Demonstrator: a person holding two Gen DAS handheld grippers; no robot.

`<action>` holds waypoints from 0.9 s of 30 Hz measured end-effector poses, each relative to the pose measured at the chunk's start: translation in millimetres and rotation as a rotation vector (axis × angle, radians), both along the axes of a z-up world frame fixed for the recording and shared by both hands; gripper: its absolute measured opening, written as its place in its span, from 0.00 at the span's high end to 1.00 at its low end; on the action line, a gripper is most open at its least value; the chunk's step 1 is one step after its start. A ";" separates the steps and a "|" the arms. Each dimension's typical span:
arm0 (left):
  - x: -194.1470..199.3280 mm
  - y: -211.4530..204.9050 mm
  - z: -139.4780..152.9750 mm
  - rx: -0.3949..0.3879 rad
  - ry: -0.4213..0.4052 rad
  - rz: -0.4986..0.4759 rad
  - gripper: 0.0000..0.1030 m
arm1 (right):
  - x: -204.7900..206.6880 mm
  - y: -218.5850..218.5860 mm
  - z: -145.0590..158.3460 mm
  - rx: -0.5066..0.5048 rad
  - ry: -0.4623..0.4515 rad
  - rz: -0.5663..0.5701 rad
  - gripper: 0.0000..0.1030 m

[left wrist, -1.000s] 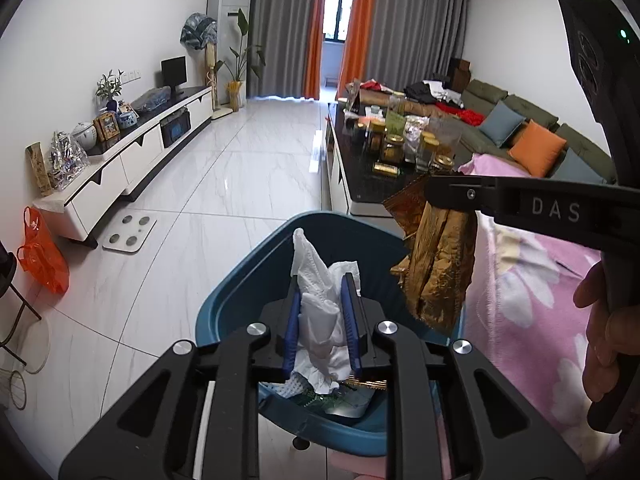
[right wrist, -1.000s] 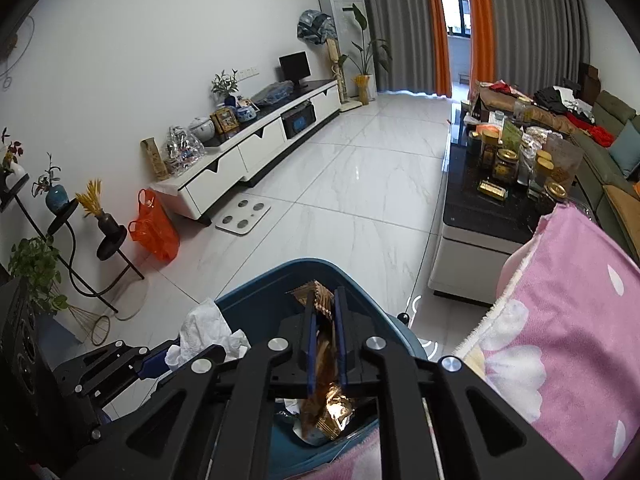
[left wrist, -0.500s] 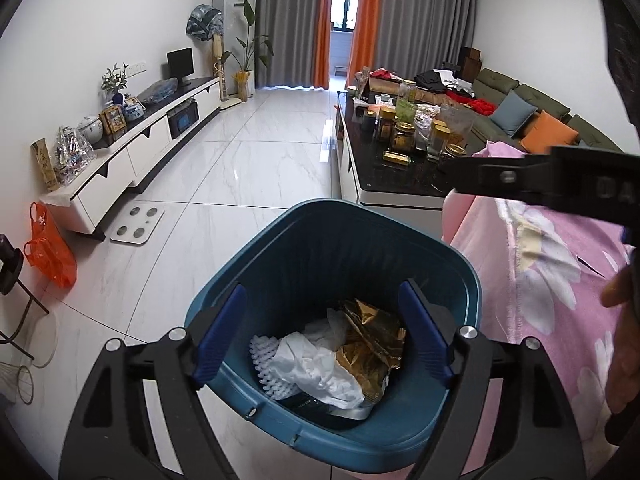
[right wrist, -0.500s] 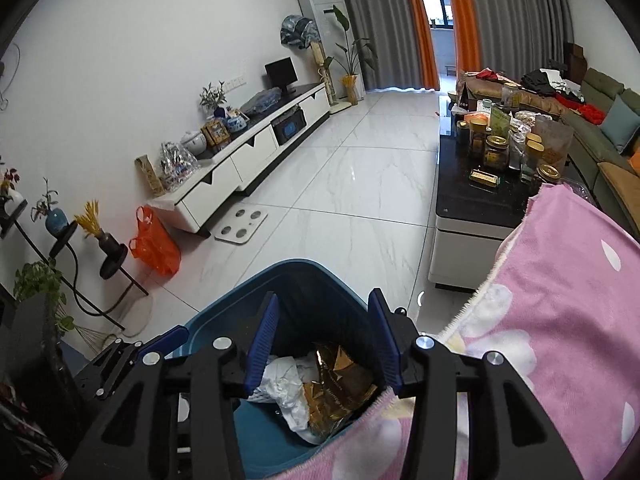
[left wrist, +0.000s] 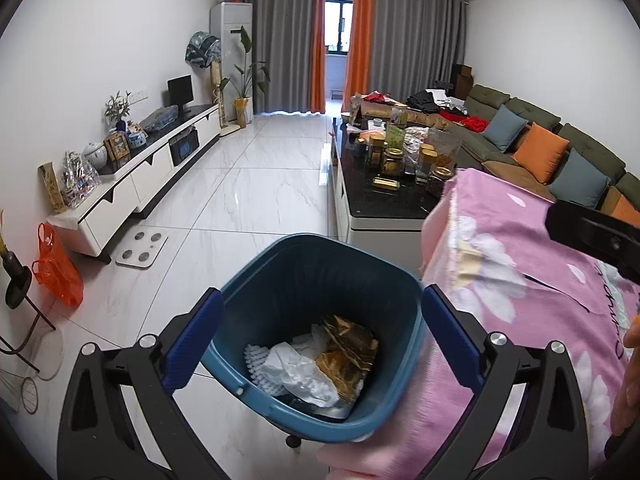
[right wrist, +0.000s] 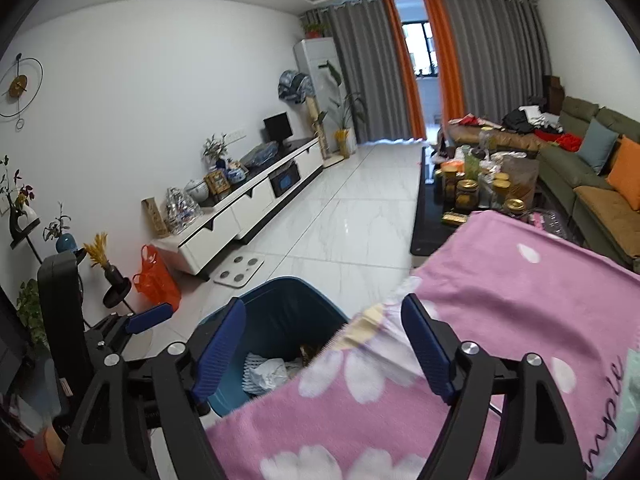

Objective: Collect trash
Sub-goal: 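Move both tools back over the table toward the orange peels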

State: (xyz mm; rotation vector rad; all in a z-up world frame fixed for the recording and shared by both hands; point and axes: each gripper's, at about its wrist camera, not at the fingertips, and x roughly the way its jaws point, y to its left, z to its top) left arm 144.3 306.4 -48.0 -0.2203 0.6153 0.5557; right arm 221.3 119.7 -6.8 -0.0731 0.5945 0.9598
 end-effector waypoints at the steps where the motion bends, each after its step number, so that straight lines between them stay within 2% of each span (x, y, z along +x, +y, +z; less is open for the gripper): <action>1: -0.7 -4.9 2.6 0.004 -0.001 -0.004 0.06 | -1.7 -8.4 0.8 0.007 -0.008 -0.008 0.21; 4: 0.6 -27.6 8.8 0.034 0.016 -0.018 0.06 | -8.6 -39.6 0.7 0.028 -0.034 -0.052 0.12; 9: 0.5 -66.6 17.0 0.029 -0.006 -0.068 0.06 | -18.0 -91.4 0.2 0.047 -0.062 -0.128 0.07; 20: 1.9 -154.8 37.4 0.051 -0.029 -0.221 0.06 | -49.1 -198.8 -4.4 0.066 -0.126 -0.309 0.07; 27: -12.9 -209.4 50.7 0.042 -0.090 -0.342 0.06 | -73.1 -265.1 -8.6 0.068 -0.173 -0.446 0.07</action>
